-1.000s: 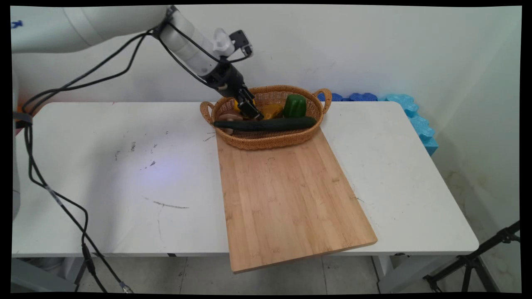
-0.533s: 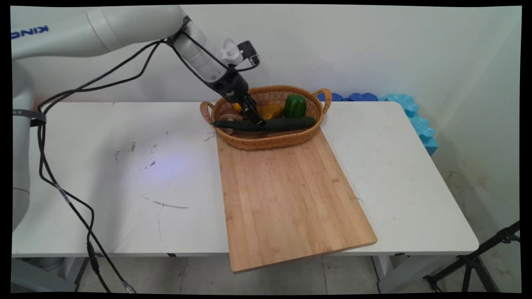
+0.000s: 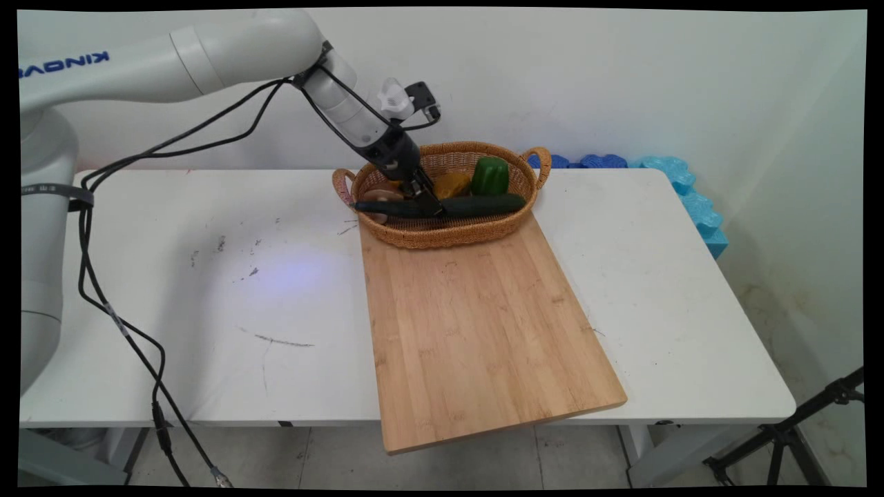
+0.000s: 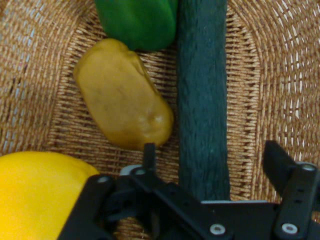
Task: Pick up the cucumber from the cutting board, then place the picked object in the vegetable basket
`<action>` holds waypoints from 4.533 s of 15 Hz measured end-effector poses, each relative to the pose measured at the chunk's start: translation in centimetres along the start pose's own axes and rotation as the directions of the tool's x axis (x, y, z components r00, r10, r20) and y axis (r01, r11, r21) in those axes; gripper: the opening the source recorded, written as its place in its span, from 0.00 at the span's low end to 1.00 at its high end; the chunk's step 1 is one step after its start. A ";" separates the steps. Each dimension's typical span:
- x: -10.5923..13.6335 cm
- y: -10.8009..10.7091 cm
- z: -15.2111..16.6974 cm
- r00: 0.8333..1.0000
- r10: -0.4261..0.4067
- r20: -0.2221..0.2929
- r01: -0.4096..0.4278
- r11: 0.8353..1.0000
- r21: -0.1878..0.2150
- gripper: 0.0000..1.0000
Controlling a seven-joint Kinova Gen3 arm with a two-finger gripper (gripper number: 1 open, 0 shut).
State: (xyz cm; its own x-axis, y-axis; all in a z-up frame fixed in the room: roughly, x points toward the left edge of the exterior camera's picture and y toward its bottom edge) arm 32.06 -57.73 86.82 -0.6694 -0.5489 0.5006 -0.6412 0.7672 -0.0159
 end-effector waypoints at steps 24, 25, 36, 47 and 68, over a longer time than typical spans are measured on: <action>2.2 1.4 -6.6 0.985 0.123 -0.119 -0.128 0.991 -0.041 0.00; 2.3 1.6 -7.6 0.983 0.129 -0.130 -0.136 0.990 -0.046 0.00; 2.7 3.6 -14.9 0.959 0.168 -0.229 -0.191 0.978 -0.085 0.00; -0.5 10.2 -13.6 0.966 0.071 -0.249 -0.115 0.980 -0.165 0.00; -9.1 18.9 -0.8 0.968 -0.109 -0.225 0.077 0.987 -0.144 0.00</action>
State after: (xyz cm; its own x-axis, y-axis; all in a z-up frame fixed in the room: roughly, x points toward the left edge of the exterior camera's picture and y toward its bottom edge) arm 26.37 -38.00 82.67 -0.4940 -0.5405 0.6811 -0.6302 0.7622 0.1479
